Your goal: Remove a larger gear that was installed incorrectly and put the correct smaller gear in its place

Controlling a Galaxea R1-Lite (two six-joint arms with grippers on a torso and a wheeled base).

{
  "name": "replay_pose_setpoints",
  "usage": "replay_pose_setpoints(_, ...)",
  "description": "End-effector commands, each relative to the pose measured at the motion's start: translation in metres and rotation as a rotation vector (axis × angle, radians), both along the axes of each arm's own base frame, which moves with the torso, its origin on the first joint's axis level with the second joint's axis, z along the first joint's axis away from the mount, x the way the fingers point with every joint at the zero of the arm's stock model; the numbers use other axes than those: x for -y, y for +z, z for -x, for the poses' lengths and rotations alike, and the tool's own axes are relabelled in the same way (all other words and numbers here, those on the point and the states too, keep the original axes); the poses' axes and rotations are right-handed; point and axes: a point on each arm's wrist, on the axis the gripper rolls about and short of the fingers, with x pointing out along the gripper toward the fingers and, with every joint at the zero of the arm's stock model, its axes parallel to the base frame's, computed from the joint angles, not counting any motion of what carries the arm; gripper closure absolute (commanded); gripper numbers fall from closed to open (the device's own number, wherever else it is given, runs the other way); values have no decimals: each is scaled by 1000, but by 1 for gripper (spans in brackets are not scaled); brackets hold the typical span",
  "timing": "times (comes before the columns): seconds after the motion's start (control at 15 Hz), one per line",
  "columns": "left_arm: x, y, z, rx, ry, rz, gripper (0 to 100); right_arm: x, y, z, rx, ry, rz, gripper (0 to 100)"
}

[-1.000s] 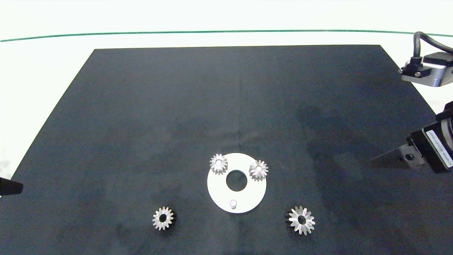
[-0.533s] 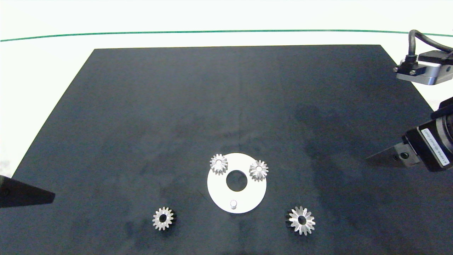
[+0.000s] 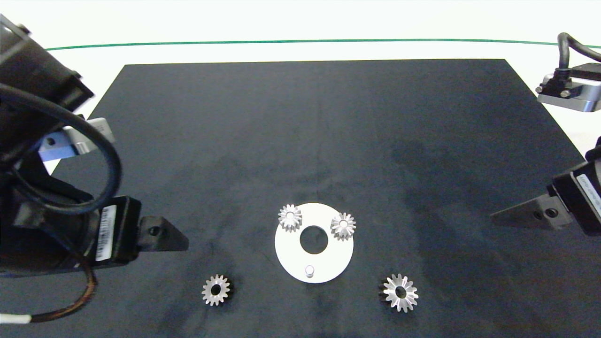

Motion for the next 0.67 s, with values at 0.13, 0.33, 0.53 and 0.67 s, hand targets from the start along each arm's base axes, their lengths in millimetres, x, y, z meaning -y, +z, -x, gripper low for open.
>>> replay_pose_setpoints(0.13, 49, -52, -14, 0, 28, -201, 0, 4, 3, 7, 5, 10, -11, 0)
replay_pose_setpoints(0.33, 58, -71, -18, 16, 1, -206, 0, 3, 1, 5, -2, 11, -7, 0)
replay_pose_setpoints(0.53, 59, -93, -22, 15, -68, -262, 0, 1, -2, 3, -16, 12, 3, 0)
replay_pose_setpoints(0.67, 60, -100, -22, 13, -77, -265, 0, 1, -2, 2, -17, 12, 4, 0)
